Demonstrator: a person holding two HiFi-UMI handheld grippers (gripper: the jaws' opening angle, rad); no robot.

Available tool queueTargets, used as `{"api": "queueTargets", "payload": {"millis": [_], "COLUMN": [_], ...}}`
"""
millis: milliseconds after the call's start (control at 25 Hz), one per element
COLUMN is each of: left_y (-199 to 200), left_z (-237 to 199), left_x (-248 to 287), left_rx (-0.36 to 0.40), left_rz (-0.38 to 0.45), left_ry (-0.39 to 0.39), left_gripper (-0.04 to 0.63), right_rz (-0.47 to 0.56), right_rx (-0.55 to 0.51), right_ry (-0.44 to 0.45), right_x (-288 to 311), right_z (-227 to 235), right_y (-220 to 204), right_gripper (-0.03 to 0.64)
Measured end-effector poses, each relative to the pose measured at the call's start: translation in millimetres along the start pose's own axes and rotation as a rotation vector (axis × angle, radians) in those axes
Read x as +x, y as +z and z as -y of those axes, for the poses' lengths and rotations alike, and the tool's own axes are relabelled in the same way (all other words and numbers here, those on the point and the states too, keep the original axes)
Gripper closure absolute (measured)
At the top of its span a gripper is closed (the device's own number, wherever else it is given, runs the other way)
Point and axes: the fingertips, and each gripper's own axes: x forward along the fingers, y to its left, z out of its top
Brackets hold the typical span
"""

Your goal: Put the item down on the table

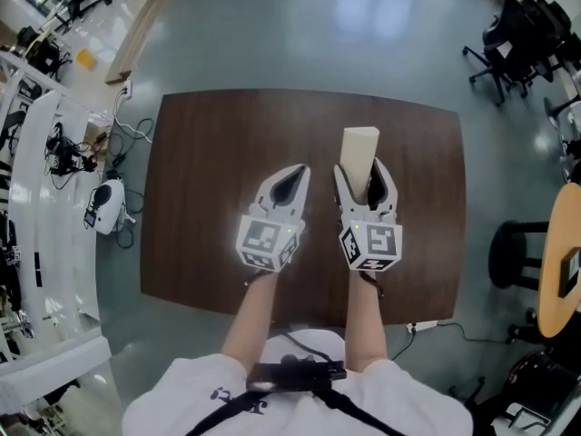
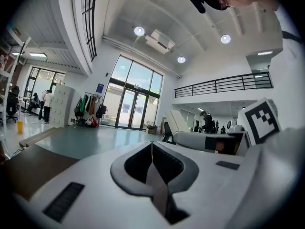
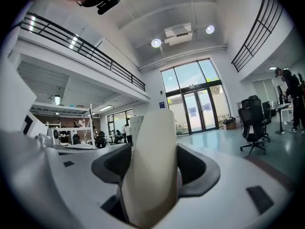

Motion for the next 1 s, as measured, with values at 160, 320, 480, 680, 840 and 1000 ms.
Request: {"api": "queueTargets", "payload": {"millis": [160,320,480,680,840,1000], "left_y": [-31,-69,-104,-136,-151,-163], "left_z": [-16,-31,-38,-44,-47,-50], "left_x": [28,53,73,84,92,97], "left_rx": [-0.031,-0.070,-0.101,-0.156,-0.181,-0.245], "left_rz": [-0.050,-0.104,-0.155,-0.195,-0.209,-0.209], "left_ry": [0.012,0.034,0.046,0.046,0.051,0.066], "left_gripper": [0.581,0.581,0.581,0.581,0.581,0.581], "right_rz": [-0.071,-0.140,-0.236,-0.304,-0.365,-0.443], "right_rx": [0.008,0.010,0.012,0.035,0.047,0.055], "right_ry": [-0.004,-0.012,-0.053,-0.079,-0.087,-0.099], "right_x": [37,72,102,134,153,166], "right_z": [20,45,70,91,104,118], "right_y": [-33,-70,-111,-159,-198,-237], "right_gripper": [0.305,0.305,0.305,0.305,0.305,0.305]}}
